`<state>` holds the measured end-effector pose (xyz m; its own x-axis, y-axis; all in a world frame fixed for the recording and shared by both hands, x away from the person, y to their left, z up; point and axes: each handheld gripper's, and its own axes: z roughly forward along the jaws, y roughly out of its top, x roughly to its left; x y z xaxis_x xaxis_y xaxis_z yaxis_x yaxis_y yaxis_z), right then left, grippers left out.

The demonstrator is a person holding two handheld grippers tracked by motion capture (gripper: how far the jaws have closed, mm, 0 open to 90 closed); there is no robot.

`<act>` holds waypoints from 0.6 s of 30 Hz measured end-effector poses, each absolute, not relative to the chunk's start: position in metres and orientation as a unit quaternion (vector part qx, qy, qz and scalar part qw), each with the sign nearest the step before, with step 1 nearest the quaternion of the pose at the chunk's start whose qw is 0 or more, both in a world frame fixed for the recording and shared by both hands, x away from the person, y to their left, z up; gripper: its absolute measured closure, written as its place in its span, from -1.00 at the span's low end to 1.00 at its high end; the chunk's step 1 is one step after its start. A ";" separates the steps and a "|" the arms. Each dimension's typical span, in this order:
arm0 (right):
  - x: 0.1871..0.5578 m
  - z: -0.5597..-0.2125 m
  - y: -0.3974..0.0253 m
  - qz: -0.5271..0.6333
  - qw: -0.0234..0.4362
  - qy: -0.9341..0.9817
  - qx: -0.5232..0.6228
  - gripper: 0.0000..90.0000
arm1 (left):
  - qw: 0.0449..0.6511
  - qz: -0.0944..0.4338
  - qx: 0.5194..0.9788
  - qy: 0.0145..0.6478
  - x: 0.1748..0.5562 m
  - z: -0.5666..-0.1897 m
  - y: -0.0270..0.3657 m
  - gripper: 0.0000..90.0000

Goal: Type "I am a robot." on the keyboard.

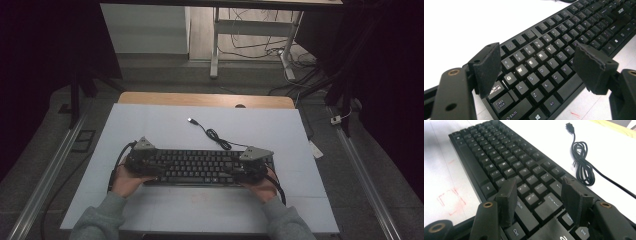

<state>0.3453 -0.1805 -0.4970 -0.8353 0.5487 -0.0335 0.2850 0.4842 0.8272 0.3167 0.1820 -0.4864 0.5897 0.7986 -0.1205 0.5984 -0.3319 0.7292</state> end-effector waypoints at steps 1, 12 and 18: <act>0.345 -0.496 -0.180 0.444 0.149 0.849 0.245 0.05 | 0.382 0.131 0.806 0.434 0.317 -0.486 0.182 -0.49; 0.351 -0.487 -0.166 0.448 0.148 0.849 0.239 0.05 | 0.375 0.131 0.809 0.433 0.317 -0.488 0.179 -0.49; 0.357 -0.488 -0.151 0.441 0.134 0.855 0.238 0.05 | 0.372 0.130 0.811 0.433 0.317 -0.489 0.179 -0.48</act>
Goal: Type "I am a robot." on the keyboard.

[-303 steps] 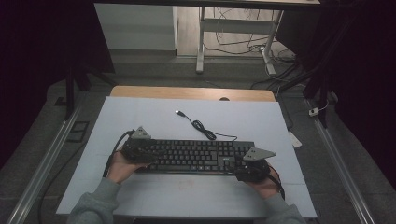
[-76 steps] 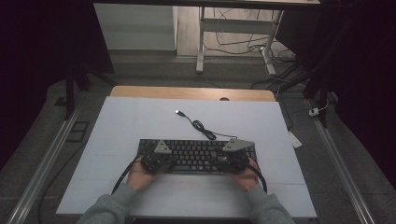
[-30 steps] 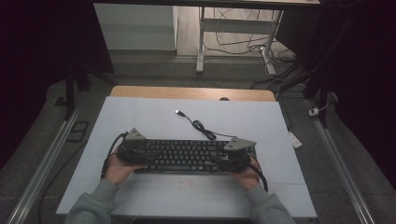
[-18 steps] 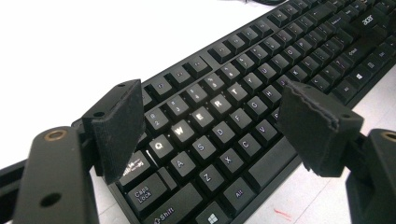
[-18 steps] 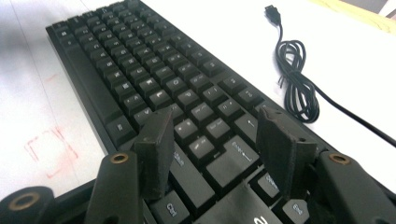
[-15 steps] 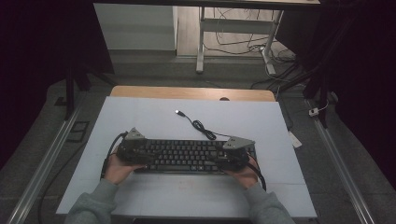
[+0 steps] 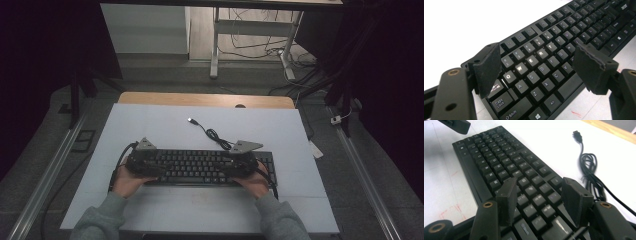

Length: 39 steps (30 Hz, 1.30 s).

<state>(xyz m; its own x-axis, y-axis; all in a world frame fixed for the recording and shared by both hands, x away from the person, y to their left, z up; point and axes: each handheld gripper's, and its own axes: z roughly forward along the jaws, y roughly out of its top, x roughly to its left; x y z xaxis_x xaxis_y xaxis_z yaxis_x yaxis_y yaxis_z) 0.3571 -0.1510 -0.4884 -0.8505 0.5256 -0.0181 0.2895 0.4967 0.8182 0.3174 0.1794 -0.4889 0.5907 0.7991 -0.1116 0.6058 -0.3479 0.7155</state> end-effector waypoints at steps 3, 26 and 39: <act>0.361 -0.490 -0.143 0.434 0.124 0.860 0.239 0.05 | 0.369 0.129 0.813 0.432 0.318 -0.490 0.179 -0.48; 0.378 -0.508 -0.103 0.390 0.105 0.887 0.224 1.00 | 0.361 0.126 0.819 0.428 0.318 -0.493 0.175 -0.48; 0.379 -0.514 -0.095 0.386 0.108 0.890 0.218 1.00 | 0.359 0.124 0.821 0.427 0.318 -0.494 0.175 -0.48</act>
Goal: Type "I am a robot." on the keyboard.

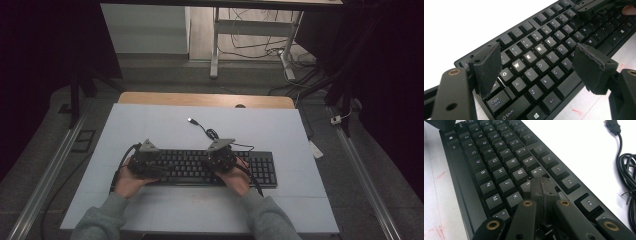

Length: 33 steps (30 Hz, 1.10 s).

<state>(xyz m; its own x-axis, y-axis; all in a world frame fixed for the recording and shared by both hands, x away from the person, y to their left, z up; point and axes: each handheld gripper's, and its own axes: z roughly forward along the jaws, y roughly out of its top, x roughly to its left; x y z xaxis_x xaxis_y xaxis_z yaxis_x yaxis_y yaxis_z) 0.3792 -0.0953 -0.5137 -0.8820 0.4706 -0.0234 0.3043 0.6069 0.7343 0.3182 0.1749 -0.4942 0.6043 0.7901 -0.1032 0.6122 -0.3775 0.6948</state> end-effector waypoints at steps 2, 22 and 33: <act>0.379 -0.514 -0.095 0.385 0.108 0.891 0.218 1.00 | 0.359 0.124 0.821 0.427 0.318 -0.494 0.175 -0.48; 0.368 -0.503 -0.118 0.406 0.119 0.878 0.223 1.00 | 0.361 0.128 0.819 0.427 0.318 -0.493 0.177 -0.47; 0.353 -0.500 -0.156 0.415 0.123 0.867 0.247 0.40 | 0.361 0.128 0.819 0.426 0.318 -0.494 0.177 -0.47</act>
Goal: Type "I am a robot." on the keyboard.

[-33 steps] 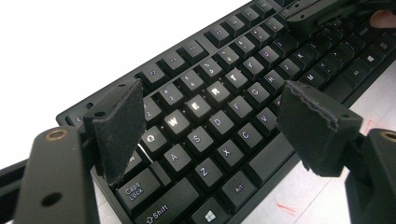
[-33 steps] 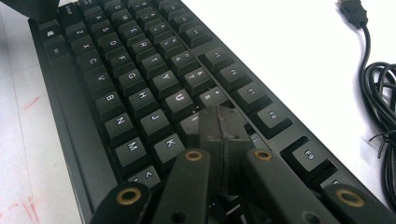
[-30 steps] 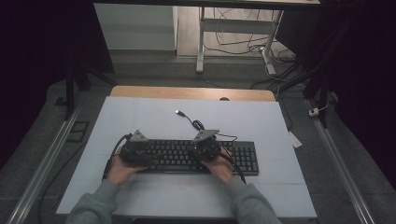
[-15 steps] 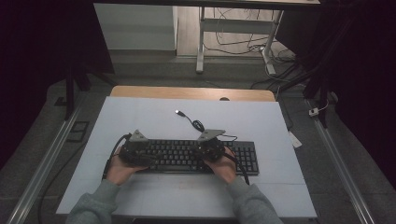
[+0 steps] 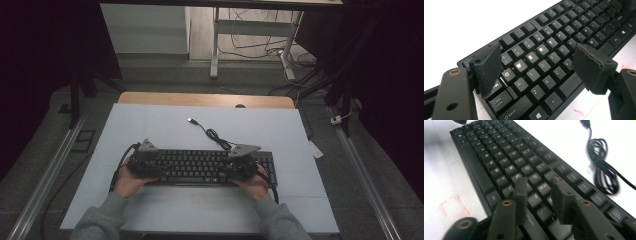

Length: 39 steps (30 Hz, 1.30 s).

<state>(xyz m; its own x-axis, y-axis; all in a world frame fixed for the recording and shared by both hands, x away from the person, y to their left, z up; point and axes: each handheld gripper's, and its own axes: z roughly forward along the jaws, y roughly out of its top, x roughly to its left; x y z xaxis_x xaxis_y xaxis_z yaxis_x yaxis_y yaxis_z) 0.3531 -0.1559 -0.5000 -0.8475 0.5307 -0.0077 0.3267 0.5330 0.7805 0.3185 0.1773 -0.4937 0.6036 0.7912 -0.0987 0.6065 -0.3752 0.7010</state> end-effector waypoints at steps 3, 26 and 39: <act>0.347 -0.500 -0.167 0.417 0.133 0.864 0.251 0.26 | 0.363 0.128 0.819 0.426 0.318 -0.493 0.178 -0.46; 0.329 -0.502 -0.196 0.427 0.150 0.856 0.250 0.10 | 0.368 0.148 0.818 0.417 0.318 -0.493 0.176 -0.35; 0.332 -0.502 -0.196 0.424 0.152 0.857 0.251 0.08 | 0.394 0.143 0.826 0.377 0.323 -0.498 0.159 0.57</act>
<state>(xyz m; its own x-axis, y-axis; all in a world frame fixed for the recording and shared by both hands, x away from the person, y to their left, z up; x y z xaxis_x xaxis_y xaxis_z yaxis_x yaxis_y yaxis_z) 0.3319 -0.1962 -0.5023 -0.8283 0.5583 -0.0467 0.3011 0.5138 0.8033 0.3226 0.1585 -0.4980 0.6744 0.7358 -0.0612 0.5101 -0.4045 0.7591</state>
